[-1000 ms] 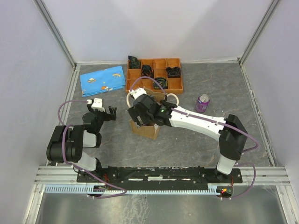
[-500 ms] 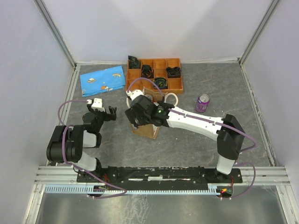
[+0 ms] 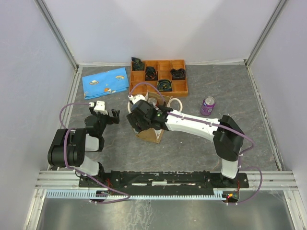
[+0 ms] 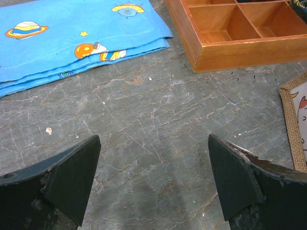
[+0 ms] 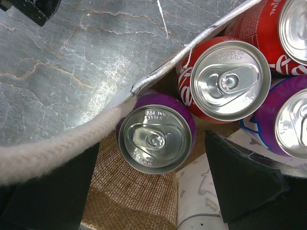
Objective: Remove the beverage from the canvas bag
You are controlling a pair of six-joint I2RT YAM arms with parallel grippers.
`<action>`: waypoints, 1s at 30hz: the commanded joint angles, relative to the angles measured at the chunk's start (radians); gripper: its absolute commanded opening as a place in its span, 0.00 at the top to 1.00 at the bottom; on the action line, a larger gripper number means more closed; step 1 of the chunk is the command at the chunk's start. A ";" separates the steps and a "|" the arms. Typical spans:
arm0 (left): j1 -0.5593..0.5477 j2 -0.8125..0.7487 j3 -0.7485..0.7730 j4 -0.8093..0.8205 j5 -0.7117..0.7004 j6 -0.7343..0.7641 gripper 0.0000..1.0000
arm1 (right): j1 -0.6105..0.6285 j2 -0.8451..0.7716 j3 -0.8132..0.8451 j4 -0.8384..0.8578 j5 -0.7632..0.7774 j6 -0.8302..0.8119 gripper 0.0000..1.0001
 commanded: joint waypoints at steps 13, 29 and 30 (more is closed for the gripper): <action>0.004 -0.008 0.002 0.051 0.015 0.048 0.01 | 0.024 0.129 0.005 -0.031 -0.020 0.017 0.08; 0.005 -0.008 0.002 0.050 0.015 0.048 0.01 | 0.023 0.063 -0.006 -0.063 0.050 -0.033 1.00; 0.004 -0.008 0.002 0.051 0.015 0.048 0.01 | 0.024 0.048 -0.004 -0.064 0.052 -0.045 1.00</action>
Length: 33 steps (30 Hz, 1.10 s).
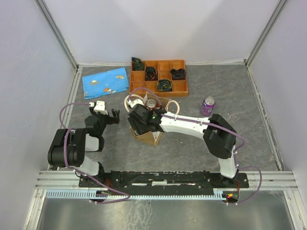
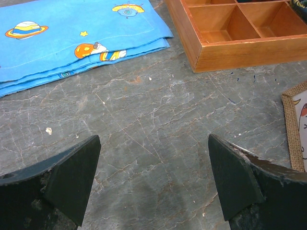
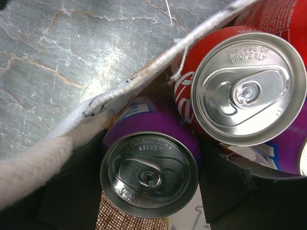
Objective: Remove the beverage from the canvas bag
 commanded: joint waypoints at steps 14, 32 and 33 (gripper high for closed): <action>0.004 -0.008 0.002 0.051 0.015 0.048 0.01 | 0.017 -0.227 0.163 -0.125 0.095 -0.190 1.00; 0.004 -0.008 0.002 0.050 0.015 0.048 0.01 | -0.037 -0.467 0.191 -0.006 0.422 -0.398 1.00; 0.004 -0.007 0.002 0.051 0.014 0.048 0.01 | -0.058 -0.489 0.167 0.008 0.432 -0.398 1.00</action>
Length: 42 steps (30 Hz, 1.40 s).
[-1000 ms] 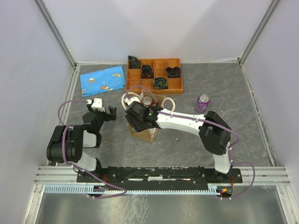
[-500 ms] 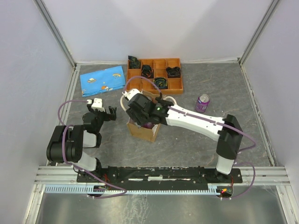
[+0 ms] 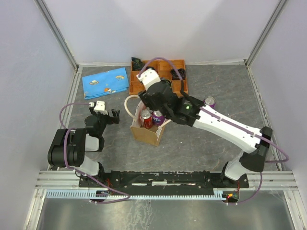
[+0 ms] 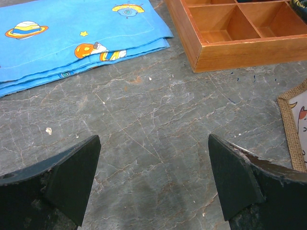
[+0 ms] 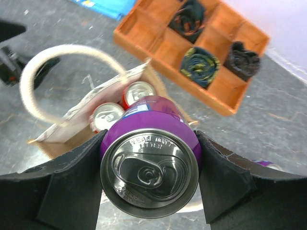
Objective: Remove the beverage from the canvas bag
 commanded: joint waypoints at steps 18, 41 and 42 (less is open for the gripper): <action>0.004 -0.007 0.002 0.051 0.015 0.048 0.01 | -0.486 -0.298 -0.335 0.146 0.094 0.128 1.00; 0.004 -0.007 0.002 0.051 0.015 0.048 0.01 | -0.590 0.021 -0.383 0.245 -0.255 0.170 1.00; 0.004 -0.008 0.002 0.051 0.015 0.048 0.01 | -0.592 0.023 -0.389 0.251 -0.254 0.178 1.00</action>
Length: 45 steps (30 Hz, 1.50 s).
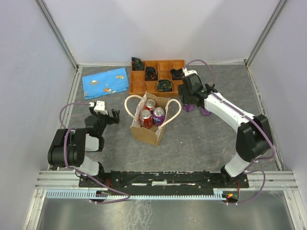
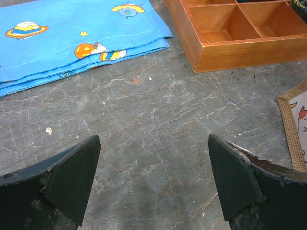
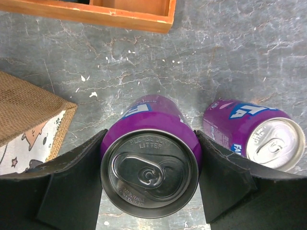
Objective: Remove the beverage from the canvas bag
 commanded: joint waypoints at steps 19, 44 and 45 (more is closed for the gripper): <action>0.004 -0.007 0.002 0.051 0.014 0.047 0.01 | -0.033 0.058 -0.117 0.248 -0.061 0.068 0.86; 0.004 -0.008 0.002 0.051 0.014 0.048 0.01 | -0.033 -0.183 0.052 0.126 0.120 -0.048 0.01; 0.004 -0.008 0.002 0.052 0.014 0.048 0.01 | -0.033 -0.213 0.061 0.132 0.100 -0.061 0.01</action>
